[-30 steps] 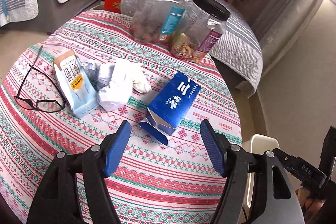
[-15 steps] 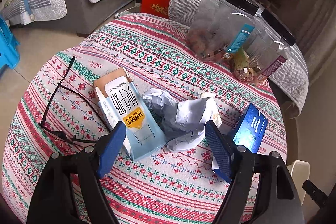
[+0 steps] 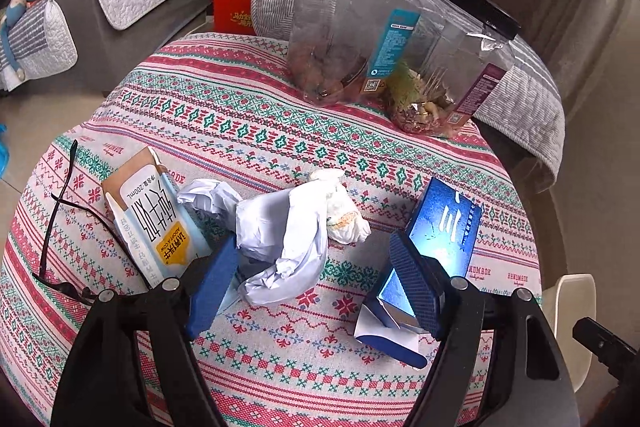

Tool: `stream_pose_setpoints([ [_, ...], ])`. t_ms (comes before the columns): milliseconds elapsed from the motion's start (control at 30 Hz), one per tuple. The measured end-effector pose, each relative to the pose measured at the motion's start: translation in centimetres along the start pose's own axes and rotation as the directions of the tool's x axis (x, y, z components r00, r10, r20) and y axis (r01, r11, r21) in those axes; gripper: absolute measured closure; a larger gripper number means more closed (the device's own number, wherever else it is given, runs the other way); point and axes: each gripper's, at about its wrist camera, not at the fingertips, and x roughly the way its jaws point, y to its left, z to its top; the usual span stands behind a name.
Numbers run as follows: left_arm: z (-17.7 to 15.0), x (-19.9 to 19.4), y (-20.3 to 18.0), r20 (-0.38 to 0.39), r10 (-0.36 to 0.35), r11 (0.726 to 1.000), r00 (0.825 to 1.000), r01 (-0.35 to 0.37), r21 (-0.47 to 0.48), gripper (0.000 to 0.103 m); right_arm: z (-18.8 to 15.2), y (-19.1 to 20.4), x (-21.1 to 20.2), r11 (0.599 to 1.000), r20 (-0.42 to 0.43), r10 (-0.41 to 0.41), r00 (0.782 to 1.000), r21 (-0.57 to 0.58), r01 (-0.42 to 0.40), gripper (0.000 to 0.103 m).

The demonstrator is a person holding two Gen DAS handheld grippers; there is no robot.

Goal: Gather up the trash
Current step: 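Grasp the crumpled white paper with the left tool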

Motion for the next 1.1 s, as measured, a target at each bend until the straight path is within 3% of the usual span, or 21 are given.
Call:
stream_pose_setpoints([
  [33, 0.0, 0.2, -0.1, 0.003, 0.02, 1.0, 1.0, -0.02, 0.008, 0.042, 0.1, 0.1, 0.1, 1.0, 0.001, 0.005, 1.0, 0.0, -0.005, 0.042],
  [100, 0.0, 0.2, 0.1, 0.01, 0.029, 1.0, 1.0, -0.029, 0.011, 0.063, 0.1, 0.5, 0.4, 1.0, 0.0, 0.02, 1.0, 0.0, -0.02, 0.042],
  [167, 0.0, 0.2, 0.6, 0.0, -0.019, 1.0, 1.0, 0.019, -0.015, 0.066, 0.2, 1.0, 0.8, 0.999, -0.003, 0.036, 0.999, 0.0, -0.036, 0.042],
  [333, -0.5, -0.1, -0.3, 0.005, -0.063, 0.998, 0.998, 0.063, 0.028, 0.07, 0.3, 3.0, 2.2, 0.998, -0.01, 0.057, 0.998, -0.025, -0.057, 0.042],
  [467, -1.0, -0.6, -0.4, 0.007, -0.13, 0.991, 0.992, 0.13, 0.02, 0.07, 0.2, 4.6, 3.1, 0.992, -0.023, 0.119, 0.993, -0.027, -0.119, 0.041],
  [567, -1.2, -0.9, 0.1, 0.004, -0.16, 0.987, 0.987, 0.16, -0.006, 0.071, 0.1, 5.8, 3.6, 0.989, -0.015, 0.143, 0.99, -0.031, -0.143, 0.03],
  [800, -2.2, -1.5, 0.9, -0.009, -0.215, 0.976, 0.976, 0.215, -0.043, 0.071, 0.6, 8.1, 6.1, 0.969, -0.04, 0.246, 0.968, 0.022, -0.245, 0.029],
  [1100, -3.7, -2.0, 0.9, -0.044, -0.272, 0.962, 0.961, 0.27, -0.044, 0.071, 1.8, 10.3, 8.5, 0.975, -0.058, 0.221, 0.974, 0.005, -0.221, 0.028],
])
